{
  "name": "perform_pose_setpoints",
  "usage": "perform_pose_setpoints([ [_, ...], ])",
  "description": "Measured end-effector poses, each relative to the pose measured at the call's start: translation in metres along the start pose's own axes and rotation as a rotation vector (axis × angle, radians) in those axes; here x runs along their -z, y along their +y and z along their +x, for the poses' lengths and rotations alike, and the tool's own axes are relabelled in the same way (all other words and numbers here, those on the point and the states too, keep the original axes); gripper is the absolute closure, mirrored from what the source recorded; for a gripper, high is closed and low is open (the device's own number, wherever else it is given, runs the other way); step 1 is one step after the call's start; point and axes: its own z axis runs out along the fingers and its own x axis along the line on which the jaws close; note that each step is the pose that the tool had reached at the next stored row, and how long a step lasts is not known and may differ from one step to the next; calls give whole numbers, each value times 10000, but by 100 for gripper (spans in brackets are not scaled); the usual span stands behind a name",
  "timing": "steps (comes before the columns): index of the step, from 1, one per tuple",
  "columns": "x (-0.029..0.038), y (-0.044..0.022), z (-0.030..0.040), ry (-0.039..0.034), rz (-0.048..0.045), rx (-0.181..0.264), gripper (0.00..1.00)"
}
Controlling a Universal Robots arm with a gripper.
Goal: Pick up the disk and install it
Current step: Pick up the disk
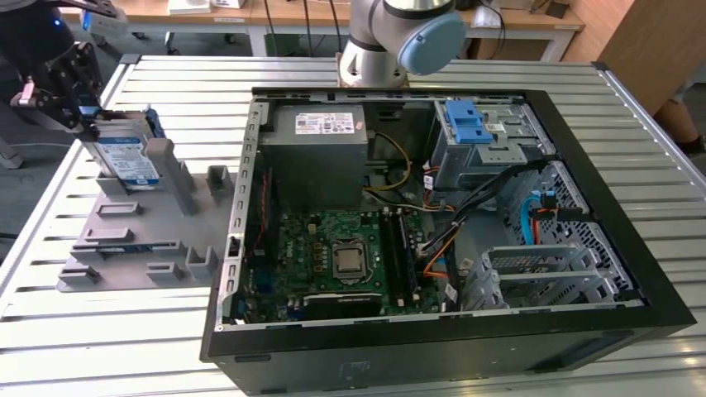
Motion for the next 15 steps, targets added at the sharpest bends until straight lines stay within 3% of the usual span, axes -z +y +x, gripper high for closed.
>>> perform_pose_setpoints([
  [15, -32, 0, 0, 2, -27, 1, 57],
])
